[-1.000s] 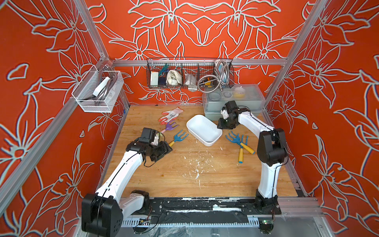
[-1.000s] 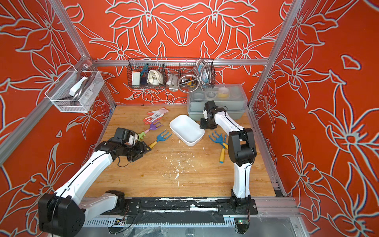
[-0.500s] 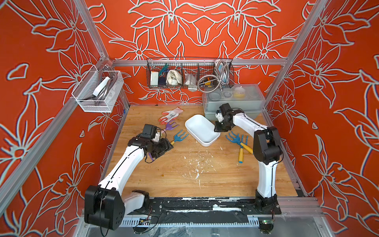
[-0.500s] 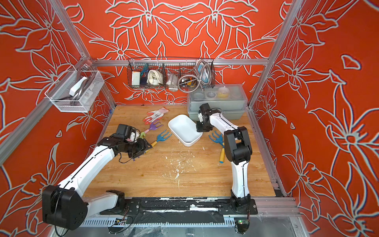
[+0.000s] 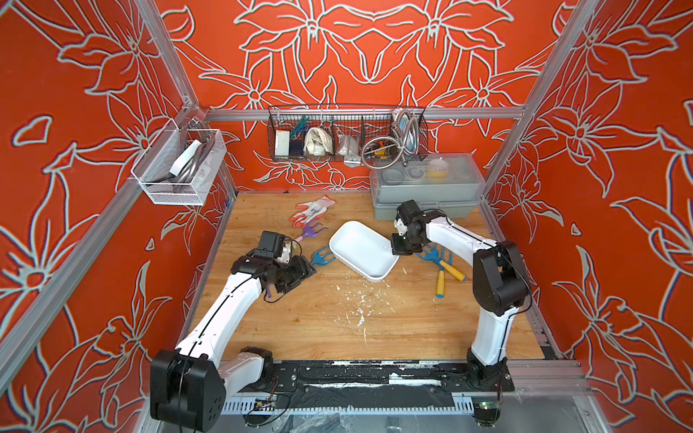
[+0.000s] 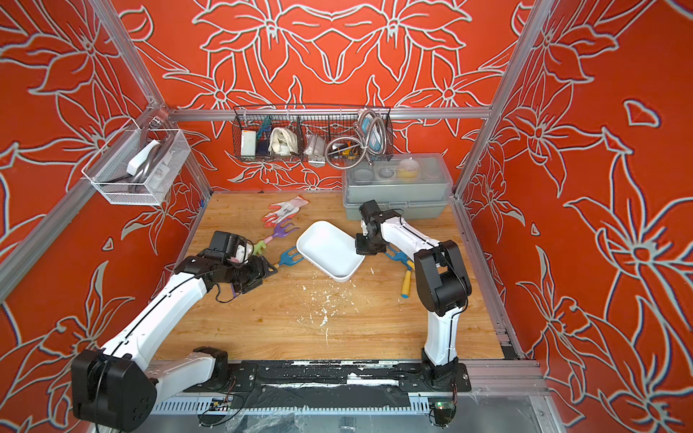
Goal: Put the rake into the storage box
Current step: Move the storage box to the center of the board.
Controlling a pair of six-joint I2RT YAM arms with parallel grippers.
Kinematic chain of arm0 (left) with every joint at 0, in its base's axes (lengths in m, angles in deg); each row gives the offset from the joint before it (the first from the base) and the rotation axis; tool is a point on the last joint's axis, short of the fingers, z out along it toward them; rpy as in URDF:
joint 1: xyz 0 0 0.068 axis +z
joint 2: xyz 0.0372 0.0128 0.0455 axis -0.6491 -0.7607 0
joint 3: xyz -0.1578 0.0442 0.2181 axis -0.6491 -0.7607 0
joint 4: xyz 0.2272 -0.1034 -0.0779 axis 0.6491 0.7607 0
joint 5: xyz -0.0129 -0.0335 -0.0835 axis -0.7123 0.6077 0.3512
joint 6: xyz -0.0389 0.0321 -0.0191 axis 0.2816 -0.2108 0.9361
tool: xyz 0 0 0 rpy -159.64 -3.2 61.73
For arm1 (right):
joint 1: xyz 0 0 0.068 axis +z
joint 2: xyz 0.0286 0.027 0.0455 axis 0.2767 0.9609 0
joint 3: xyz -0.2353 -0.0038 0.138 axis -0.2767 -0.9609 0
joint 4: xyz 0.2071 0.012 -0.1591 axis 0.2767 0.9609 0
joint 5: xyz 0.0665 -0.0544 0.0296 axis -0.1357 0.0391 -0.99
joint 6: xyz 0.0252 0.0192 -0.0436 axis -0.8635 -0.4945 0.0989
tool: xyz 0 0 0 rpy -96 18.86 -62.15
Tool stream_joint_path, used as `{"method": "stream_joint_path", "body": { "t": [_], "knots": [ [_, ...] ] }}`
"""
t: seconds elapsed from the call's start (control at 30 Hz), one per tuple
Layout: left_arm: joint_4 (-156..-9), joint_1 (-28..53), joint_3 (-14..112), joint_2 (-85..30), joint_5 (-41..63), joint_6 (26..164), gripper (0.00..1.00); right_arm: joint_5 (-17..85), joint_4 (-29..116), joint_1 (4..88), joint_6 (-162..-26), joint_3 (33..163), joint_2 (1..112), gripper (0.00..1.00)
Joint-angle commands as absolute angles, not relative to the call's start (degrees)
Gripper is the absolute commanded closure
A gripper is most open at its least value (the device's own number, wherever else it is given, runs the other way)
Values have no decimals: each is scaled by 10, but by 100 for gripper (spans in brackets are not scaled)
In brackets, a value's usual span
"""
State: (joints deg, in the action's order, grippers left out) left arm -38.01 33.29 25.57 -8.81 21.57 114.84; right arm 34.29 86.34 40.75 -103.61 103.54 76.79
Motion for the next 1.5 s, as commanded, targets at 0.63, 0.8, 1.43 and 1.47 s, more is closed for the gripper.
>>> {"method": "stream_joint_path", "body": {
  "t": [0.63,0.8,1.43,1.47],
  "knots": [
    [-383,325,212,-15,217,1188,32,384,833,472,-1567,730,469,100],
    [-371,322,200,31,207,1192,32,404,832,516,-1620,718,456,97],
    [-307,321,316,-58,114,1032,33,433,883,559,-1566,724,365,24],
    [-302,321,326,-72,104,1015,34,438,886,556,-1533,736,361,25]
  ]
}}
